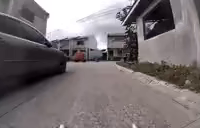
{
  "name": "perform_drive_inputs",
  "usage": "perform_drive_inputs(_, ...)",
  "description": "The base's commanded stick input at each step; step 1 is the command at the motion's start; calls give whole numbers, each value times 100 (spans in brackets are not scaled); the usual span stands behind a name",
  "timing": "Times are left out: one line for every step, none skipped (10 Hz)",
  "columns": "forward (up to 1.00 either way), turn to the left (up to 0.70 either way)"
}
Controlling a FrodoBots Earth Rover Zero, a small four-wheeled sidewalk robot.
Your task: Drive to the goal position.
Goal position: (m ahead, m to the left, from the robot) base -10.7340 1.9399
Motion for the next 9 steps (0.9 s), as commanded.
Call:
perform_drive_inputs(100,2)
perform_drive_inputs(100,2)
perform_drive_inputs(100,2)
perform_drive_inputs(100,2)
perform_drive_inputs(100,2)
perform_drive_inputs(100,2)
perform_drive_inputs(100,2)
perform_drive_inputs(100,2)
perform_drive_inputs(100,2)
